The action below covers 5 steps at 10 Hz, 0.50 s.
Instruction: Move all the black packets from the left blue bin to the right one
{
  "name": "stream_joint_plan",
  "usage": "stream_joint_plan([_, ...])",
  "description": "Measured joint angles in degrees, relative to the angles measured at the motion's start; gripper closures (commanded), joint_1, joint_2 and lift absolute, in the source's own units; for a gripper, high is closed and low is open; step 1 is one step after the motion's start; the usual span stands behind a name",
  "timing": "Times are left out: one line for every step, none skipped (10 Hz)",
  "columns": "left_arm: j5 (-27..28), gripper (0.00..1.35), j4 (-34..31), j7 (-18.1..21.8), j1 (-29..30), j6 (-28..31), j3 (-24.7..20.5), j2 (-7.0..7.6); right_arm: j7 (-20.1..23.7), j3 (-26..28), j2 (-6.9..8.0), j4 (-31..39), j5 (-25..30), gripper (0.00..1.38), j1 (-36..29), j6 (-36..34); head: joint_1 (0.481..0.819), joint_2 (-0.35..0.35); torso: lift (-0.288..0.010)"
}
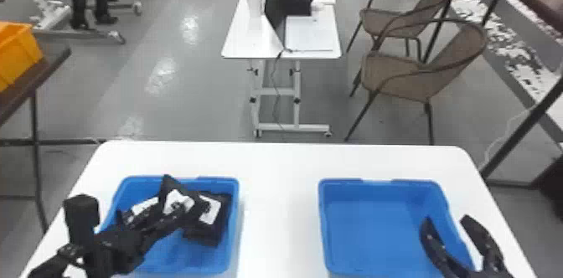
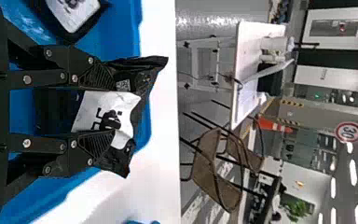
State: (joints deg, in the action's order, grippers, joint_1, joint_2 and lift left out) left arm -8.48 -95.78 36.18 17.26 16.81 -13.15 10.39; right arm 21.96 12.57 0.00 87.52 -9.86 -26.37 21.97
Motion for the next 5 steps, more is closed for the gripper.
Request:
stream_joint_plan([-1.2, 0.84, -1.8, 1.6, -0.6, -1.0, 0.8, -0.09, 0.0, 0.0, 0.0, 0.2, -0.3, 0.41, 0.1, 0.0, 0.695, -0.031, 0.0])
stream_joint_plan([-1.6, 0.84, -2.1, 4.0, -2.3, -1.7, 2.2, 0.07, 0.0, -0.3, 0.0, 0.6, -0.7, 0.41, 0.2, 0.0, 0.695, -0.058, 0.0])
stream_joint_plan([-0.8, 0.84, -1.4, 6.7, -4.5, -1.6, 3.9, 0.47, 0.0, -1.1, 0.0, 1.1, -1.4, 0.41, 0.7, 0.0, 0.695, -0.067, 0.0])
stream_joint_plan([-0.4, 0.84, 0.2, 9.3, -7.2, -1.3, 6.3, 1.15, 0.0, -2.5, 0.0, 1.4, -2.4, 0.41, 1.5, 0.0, 0.695, -0.084, 0.0])
stream_joint_plan([-0.6, 0.83, 2.0, 11.8, -9.9, -1.1, 8.9, 1.95, 0.0, -4.2, 0.0, 1.6, -3.4, 0.41, 2.7, -0.1, 0.695, -0.097, 0.0])
